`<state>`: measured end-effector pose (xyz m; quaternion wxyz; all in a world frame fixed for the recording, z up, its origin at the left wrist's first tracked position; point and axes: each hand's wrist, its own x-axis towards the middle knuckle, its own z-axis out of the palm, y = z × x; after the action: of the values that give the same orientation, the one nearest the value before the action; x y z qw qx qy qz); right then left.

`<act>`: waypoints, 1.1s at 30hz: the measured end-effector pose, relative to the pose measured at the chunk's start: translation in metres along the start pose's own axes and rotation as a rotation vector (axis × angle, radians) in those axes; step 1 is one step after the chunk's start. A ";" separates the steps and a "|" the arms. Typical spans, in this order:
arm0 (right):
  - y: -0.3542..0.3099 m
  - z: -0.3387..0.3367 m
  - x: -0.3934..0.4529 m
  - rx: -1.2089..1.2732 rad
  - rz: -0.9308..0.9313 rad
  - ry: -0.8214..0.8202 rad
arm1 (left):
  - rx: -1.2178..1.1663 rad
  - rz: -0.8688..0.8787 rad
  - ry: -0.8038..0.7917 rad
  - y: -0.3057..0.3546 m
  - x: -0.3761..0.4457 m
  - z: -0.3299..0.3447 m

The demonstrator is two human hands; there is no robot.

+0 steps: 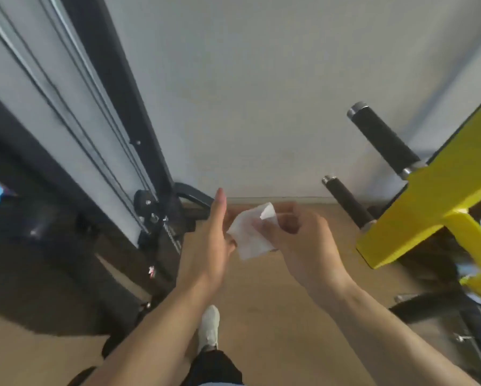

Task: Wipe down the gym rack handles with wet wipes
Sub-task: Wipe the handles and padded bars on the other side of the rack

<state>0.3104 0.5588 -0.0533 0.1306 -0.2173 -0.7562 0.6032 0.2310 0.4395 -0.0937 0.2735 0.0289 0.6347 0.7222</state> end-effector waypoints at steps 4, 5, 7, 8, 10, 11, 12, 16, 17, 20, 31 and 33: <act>0.008 0.042 -0.028 0.082 0.007 -0.161 | 0.051 0.069 0.134 -0.014 -0.069 -0.044; 0.007 0.054 -0.037 0.081 -0.001 -0.209 | 0.080 0.084 0.188 -0.017 -0.084 -0.053; 0.004 0.076 -0.053 0.065 -0.003 -0.300 | 0.098 0.108 0.295 -0.022 -0.113 -0.072; 0.002 0.088 -0.062 0.056 0.001 -0.354 | 0.074 0.110 0.353 -0.025 -0.125 -0.083; 0.001 0.111 -0.078 0.039 0.022 -0.471 | 0.059 0.118 0.472 -0.032 -0.150 -0.105; 0.000 0.123 -0.087 0.056 0.057 -0.517 | 0.068 0.117 0.524 -0.036 -0.162 -0.117; -0.001 0.135 -0.095 0.073 0.101 -0.557 | 0.066 0.113 0.560 -0.039 -0.175 -0.127; -0.004 0.185 -0.130 0.119 0.360 -0.649 | 0.094 0.078 0.690 -0.052 -0.226 -0.169; -0.004 0.197 -0.140 0.127 0.407 -0.679 | 0.108 0.071 0.703 -0.054 -0.239 -0.181; 0.005 0.233 -0.166 0.057 0.368 -0.883 | 0.124 0.044 0.702 -0.064 -0.278 -0.217; 0.028 0.376 -0.300 -0.021 0.315 -0.964 | -0.356 -0.100 0.675 -0.111 -0.416 -0.369; 0.029 0.404 -0.326 0.001 0.349 -0.933 | -0.373 -0.111 0.696 -0.117 -0.440 -0.401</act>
<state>0.4136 0.0601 -0.1568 -0.3246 -0.0473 -0.6860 0.6495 0.4899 -0.1060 -0.1452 0.0815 -0.3019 0.5481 0.7757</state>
